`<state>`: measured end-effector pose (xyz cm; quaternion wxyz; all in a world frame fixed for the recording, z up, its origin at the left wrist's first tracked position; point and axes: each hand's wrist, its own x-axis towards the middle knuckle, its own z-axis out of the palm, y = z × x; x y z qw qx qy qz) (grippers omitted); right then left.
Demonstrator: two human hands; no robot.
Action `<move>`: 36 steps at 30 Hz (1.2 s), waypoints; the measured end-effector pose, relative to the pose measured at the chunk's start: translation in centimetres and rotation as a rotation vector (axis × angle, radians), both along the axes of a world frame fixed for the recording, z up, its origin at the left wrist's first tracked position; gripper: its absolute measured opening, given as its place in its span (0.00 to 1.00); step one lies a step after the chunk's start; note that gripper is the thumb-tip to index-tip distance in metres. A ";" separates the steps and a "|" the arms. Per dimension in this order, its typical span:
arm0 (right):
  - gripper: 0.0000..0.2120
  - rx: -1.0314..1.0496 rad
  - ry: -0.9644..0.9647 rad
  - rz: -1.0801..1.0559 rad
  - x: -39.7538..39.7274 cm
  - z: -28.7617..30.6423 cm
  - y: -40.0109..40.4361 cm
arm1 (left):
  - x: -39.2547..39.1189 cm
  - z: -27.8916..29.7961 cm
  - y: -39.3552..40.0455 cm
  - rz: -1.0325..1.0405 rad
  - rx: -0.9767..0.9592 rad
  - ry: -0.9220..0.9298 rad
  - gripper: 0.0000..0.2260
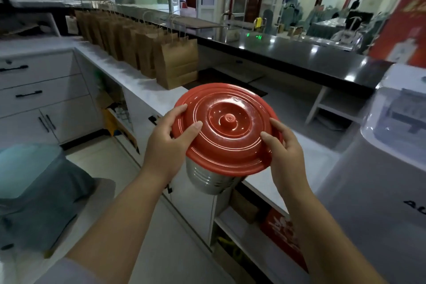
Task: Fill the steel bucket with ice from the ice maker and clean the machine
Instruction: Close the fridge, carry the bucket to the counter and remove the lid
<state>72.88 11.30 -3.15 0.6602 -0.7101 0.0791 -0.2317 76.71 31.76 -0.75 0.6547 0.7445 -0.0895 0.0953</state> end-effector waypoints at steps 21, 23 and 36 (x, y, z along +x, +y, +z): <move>0.18 0.007 0.145 -0.365 7.1 0.2 -7.9 | 13.8 -1.2 -11.5 -0.295 0.094 0.044 0.21; 0.18 0.001 0.164 -0.402 7.0 0.2 -8.1 | 14.6 -1.6 -12.2 -0.324 0.096 0.057 0.22; 0.19 -0.011 0.290 -0.587 7.6 0.2 -6.5 | 18.5 -2.8 -13.8 -0.503 0.103 0.095 0.22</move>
